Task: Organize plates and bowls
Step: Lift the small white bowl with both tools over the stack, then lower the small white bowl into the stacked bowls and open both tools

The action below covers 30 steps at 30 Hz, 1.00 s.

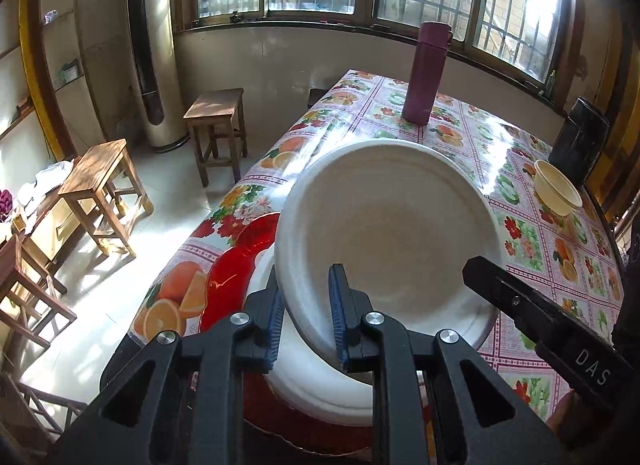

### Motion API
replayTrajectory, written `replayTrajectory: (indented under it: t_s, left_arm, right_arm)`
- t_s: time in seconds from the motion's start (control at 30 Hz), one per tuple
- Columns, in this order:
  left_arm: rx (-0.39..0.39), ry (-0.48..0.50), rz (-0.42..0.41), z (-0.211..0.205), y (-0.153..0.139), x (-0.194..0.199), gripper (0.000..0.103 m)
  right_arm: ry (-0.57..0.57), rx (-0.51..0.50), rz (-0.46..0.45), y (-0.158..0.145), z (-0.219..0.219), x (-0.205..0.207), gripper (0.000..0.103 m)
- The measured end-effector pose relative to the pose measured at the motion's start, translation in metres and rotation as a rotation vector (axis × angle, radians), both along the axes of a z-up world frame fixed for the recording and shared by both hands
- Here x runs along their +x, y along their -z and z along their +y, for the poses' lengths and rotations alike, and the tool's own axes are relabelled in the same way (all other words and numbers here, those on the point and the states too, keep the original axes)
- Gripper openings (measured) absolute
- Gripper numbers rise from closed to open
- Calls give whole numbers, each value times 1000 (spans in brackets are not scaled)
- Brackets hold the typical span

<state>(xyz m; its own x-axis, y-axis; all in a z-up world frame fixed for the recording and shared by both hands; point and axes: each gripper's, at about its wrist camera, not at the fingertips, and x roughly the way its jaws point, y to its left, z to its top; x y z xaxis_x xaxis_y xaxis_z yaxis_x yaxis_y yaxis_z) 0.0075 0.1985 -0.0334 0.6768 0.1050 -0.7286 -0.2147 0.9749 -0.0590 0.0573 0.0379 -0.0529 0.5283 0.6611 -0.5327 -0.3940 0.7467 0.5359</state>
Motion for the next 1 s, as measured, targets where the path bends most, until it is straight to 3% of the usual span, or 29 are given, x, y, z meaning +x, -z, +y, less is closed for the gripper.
replayTrajectory:
  t_s: [0.6,0.63,0.67,0.73,0.8,0.87,0.9,0.93,0.97,1.0]
  left_arm:
    - [5,-11,22,15,14,-3,21]
    - [9,-16,18,16,14,-3,26]
    - [16,-23,12,17,12,-4,36]
    - [37,-42,-12,19,7,-8,53]
    - [52,-64,-41,21,1,-11,59]
    - [61,-85,-70,24,-5,-14,62]
    - [68,-99,-88,25,-8,-15,64]
    - [78,-113,-107,25,-11,-17,73]
    - [86,-123,-132,25,-15,-20,81]
    - [90,-130,-158,24,-19,-23,83]
  right_arm:
    - [-10,-112,-28,16,24,-3,15]
    - [-4,-125,-38,15,24,-4,16]
    - [0,-134,-45,14,23,-4,17]
    - [9,-134,-58,12,20,-5,27]
    - [16,-129,-78,8,15,-6,31]
    - [21,-101,-85,4,6,-6,49]
    - [42,-85,-90,2,-1,-5,64]
    - [65,-66,-94,0,-9,-4,73]
    - [88,-46,-94,-1,-18,-3,75]
    - [107,-27,-93,-1,-27,-1,75]
